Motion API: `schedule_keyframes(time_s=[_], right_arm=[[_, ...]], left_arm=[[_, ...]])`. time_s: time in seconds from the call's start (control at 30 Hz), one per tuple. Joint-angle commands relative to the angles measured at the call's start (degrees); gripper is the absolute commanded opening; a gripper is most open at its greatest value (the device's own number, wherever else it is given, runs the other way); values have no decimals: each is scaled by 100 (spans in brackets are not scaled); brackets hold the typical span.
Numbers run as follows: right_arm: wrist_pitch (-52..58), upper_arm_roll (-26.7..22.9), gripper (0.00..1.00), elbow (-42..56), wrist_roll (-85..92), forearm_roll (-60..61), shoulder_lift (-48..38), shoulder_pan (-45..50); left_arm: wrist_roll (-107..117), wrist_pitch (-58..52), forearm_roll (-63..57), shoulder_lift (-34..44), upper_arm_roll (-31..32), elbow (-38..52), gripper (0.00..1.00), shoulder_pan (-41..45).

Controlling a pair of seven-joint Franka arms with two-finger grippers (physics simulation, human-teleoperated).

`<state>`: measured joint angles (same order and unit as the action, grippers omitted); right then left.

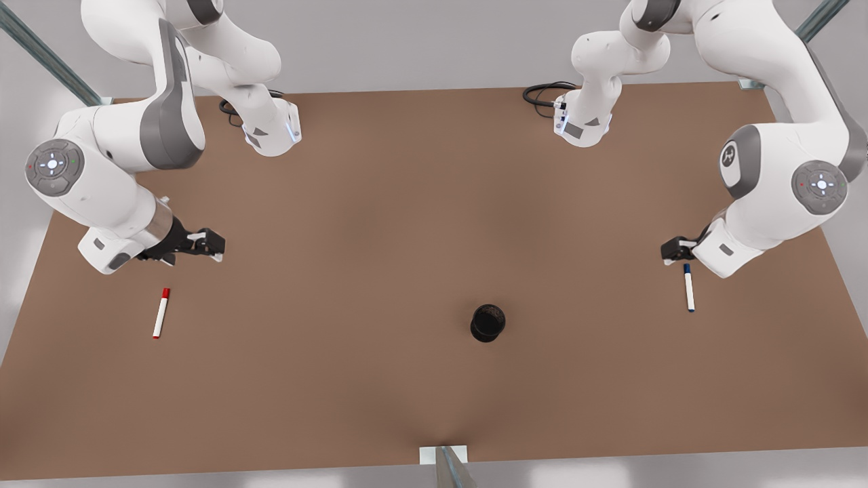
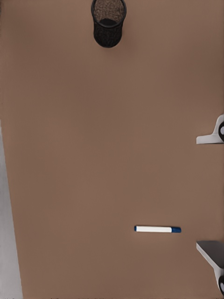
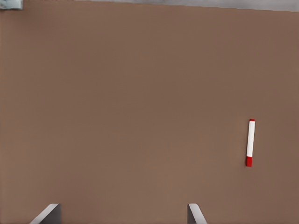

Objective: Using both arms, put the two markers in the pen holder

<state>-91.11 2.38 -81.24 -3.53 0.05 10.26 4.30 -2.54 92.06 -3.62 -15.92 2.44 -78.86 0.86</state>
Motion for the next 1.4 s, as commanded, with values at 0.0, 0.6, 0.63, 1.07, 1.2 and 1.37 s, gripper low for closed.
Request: schedule_keyframes(time_s=[0.0, 0.6, 0.63, 1.07, 1.2, 1.37], right_arm=[[-108, -1, 100, 3, -139, 3, -6, 0], [-688, -1, 100, -15, -148, 12, 161, -17], [-750, -1, 100, -15, -148, 21, 248, -8], [-2692, 34, 100, -1008, 784, -155, 1532, -1247], [-3000, 25, 100, -1105, 1258, -172, 1901, -1766], [-3457, 25, 100, -1096, 1768, -172, 2384, -2083]], left_arm=[[26, 189, -78, -16, 2, 3, 100, 10], [-4071, 4426, 309, -2680, -33, -990, 100, -2064], [-3693, 4426, 309, -2364, -7, -1437, 100, -2038], [-2989, 4856, 432, -2354, -24, -2300, 95, -2222], [-3033, 4856, 423, -2363, -33, -2300, 58, -2231], [-3033, 4856, 406, -2354, -33, -2291, 49, -2222]])
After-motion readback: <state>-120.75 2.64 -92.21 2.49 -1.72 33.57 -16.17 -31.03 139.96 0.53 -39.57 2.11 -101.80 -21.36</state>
